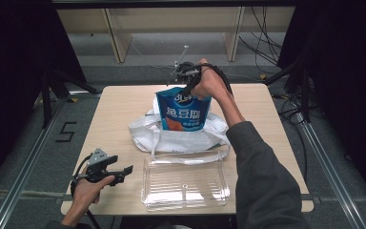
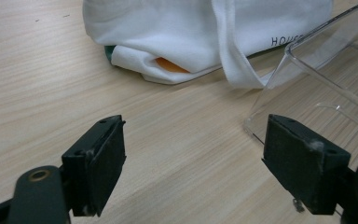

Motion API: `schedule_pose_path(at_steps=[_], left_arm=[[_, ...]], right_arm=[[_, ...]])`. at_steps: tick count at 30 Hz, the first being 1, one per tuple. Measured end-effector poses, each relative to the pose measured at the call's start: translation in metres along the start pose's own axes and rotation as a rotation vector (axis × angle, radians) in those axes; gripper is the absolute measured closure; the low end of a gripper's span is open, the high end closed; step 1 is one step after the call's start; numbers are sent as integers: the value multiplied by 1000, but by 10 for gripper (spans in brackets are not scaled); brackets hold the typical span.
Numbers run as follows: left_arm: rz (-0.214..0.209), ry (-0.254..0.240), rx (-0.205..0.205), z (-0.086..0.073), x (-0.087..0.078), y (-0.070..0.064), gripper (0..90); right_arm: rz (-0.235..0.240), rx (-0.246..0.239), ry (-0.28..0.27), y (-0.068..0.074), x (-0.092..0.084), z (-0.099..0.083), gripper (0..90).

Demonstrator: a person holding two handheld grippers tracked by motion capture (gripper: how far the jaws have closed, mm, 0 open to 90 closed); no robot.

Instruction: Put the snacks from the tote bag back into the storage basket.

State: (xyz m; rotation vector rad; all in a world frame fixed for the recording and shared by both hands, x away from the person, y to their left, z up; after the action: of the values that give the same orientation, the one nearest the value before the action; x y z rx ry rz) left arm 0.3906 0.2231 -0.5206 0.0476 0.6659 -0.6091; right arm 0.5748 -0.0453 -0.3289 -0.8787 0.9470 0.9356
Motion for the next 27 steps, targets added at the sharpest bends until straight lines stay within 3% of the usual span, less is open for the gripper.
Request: schedule_pose_path(at_steps=[1,7,8,9,13,14,16,17,18,20,25,27], left_arm=[[-1,1,0,0,0,0,203],[5,3,4,0,0,0,203],[7,0,12,0,0,1,203],[7,-2,9,1,0,1,203],[10,2,14,0,-1,1,203],[11,-2,12,1,0,1,203],[9,-2,2,0,1,1,203],[8,4,5,0,0,1,203],[8,4,6,-1,0,1,203],[12,-2,3,0,0,1,203],[11,3,1,0,0,2,203],[12,2,4,0,1,2,203]], right_arm=[[-28,-51,3,-3,0,0,900],[-39,-57,16,0,-7,4,900],[-38,-36,10,3,-11,5,900],[-48,-63,13,1,-15,6,900],[-58,-58,-17,4,-31,11,900],[-66,-89,-19,3,-36,12,900],[-73,-70,-24,6,-44,14,900],[-89,-104,-43,4,-48,15,900],[-78,-59,-42,8,-54,16,900],[-103,-106,-49,7,-63,18,900],[-115,-92,-50,11,-81,18,900],[-132,-117,-54,11,-86,18,900]])
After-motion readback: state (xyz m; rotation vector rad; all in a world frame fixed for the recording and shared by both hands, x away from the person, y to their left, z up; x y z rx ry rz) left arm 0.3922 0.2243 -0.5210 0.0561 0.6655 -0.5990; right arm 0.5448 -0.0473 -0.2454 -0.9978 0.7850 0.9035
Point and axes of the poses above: each handheld gripper's, and its own axes: x roughly forward along the jaws, z roughly out of its top, y roughly to its left, the point moved 5 cm from there along x, roughly forward along the jaws, and after that the axes turned 4 degrees about y, right-handed, at the moved point
